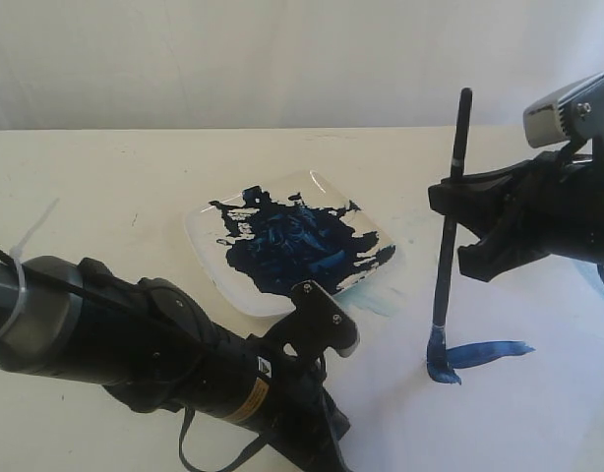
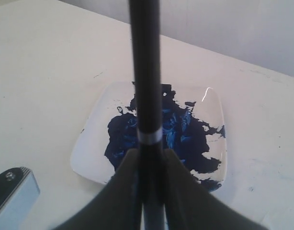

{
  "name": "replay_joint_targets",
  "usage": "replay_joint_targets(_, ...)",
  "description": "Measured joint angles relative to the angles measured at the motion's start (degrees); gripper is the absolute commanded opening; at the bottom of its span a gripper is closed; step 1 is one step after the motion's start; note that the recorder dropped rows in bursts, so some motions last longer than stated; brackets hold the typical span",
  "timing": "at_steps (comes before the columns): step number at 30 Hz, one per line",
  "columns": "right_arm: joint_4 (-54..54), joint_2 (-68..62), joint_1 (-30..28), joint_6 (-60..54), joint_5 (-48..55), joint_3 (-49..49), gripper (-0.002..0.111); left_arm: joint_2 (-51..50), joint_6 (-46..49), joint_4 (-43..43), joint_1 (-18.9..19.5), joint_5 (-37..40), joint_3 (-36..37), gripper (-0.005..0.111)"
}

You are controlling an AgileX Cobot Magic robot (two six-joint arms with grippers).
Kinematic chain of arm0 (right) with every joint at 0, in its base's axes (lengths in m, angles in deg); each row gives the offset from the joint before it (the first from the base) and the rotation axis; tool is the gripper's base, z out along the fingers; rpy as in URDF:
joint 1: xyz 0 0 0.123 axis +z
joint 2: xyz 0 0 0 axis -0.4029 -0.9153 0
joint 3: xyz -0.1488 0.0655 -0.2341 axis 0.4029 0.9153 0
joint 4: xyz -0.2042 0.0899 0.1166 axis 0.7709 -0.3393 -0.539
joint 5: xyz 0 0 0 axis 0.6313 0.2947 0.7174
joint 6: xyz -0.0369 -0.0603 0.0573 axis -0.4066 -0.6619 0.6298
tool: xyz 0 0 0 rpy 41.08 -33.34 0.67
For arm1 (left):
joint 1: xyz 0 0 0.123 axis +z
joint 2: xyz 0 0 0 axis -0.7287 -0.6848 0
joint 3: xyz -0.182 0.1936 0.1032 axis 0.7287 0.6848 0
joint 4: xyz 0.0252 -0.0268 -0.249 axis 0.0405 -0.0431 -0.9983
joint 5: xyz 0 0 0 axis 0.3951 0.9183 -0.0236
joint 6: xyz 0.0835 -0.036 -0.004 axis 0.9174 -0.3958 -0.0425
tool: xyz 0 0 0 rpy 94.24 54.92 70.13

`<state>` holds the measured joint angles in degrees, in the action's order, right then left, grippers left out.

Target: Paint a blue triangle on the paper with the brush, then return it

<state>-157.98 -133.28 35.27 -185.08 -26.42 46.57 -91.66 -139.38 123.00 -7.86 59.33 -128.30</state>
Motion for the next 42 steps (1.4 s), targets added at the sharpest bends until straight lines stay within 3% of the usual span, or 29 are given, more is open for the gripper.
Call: replay_joint_targets(42,20.78,5.98,0.0,26.4,-4.85,0.0,0.0,0.0,0.0,0.0,0.0,-0.12,0.0,0.0)
